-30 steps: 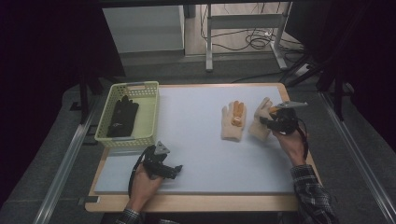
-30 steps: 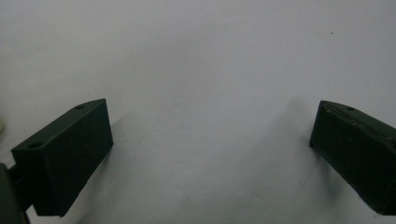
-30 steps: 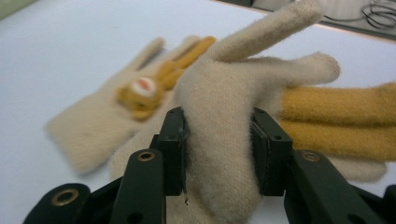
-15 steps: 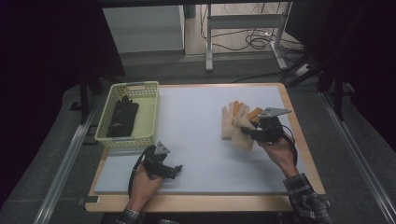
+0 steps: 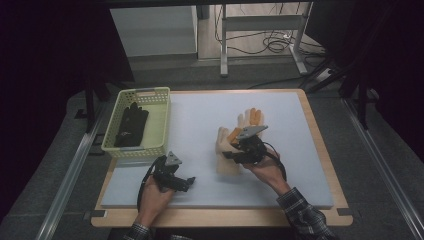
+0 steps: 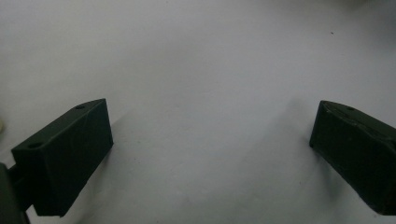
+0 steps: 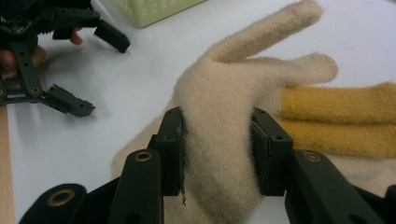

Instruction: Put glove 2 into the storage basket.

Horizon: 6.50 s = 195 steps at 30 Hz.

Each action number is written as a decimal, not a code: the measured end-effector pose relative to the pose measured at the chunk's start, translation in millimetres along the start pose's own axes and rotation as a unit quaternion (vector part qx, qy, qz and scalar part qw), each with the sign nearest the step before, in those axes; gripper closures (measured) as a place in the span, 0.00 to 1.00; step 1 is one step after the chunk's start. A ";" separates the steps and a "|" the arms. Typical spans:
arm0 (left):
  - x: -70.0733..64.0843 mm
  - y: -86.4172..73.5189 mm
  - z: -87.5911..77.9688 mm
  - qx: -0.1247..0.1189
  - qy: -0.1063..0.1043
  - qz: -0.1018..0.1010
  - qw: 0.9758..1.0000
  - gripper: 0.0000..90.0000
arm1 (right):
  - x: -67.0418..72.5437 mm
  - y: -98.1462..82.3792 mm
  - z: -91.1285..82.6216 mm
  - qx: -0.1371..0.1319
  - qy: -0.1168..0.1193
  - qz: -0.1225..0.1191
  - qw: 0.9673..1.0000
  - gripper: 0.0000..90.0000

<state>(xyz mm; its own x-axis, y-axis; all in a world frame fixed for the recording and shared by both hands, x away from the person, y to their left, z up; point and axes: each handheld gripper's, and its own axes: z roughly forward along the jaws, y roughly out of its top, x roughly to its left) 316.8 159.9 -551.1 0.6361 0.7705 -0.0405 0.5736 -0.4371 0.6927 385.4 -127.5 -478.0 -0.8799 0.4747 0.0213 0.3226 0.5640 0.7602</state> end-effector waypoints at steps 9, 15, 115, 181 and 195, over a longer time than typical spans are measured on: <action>0.0 -0.1 -0.2 0.001 -0.001 0.000 1.000 0.00 | 11.3 -13.8 42.3 0.043 0.000 -0.004 0.999 0.57; 0.2 0.0 -0.2 0.002 0.000 0.001 1.000 0.00 | 8.6 -11.7 36.3 0.032 0.005 0.005 0.999 0.39; 0.1 0.0 0.0 0.000 0.000 0.000 1.000 0.00 | 17.1 8.2 3.1 -0.023 -0.010 0.090 0.996 0.67; 18.7 -22.7 -22.2 0.009 -0.005 0.002 1.000 0.00 | 43.9 -33.8 53.8 0.014 0.023 -0.003 1.000 0.98; 19.9 -23.9 -22.2 0.006 -0.008 0.009 1.000 0.00 | 46.9 -24.5 58.5 0.007 0.018 -0.007 1.000 0.94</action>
<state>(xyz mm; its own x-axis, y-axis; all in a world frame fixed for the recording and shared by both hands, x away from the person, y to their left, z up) 304.2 196.0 -552.5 0.6552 0.7544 -0.0398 0.5675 -0.4567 0.6851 356.6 -79.5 -533.7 -0.8959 0.4429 0.0339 0.3154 0.5804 0.7508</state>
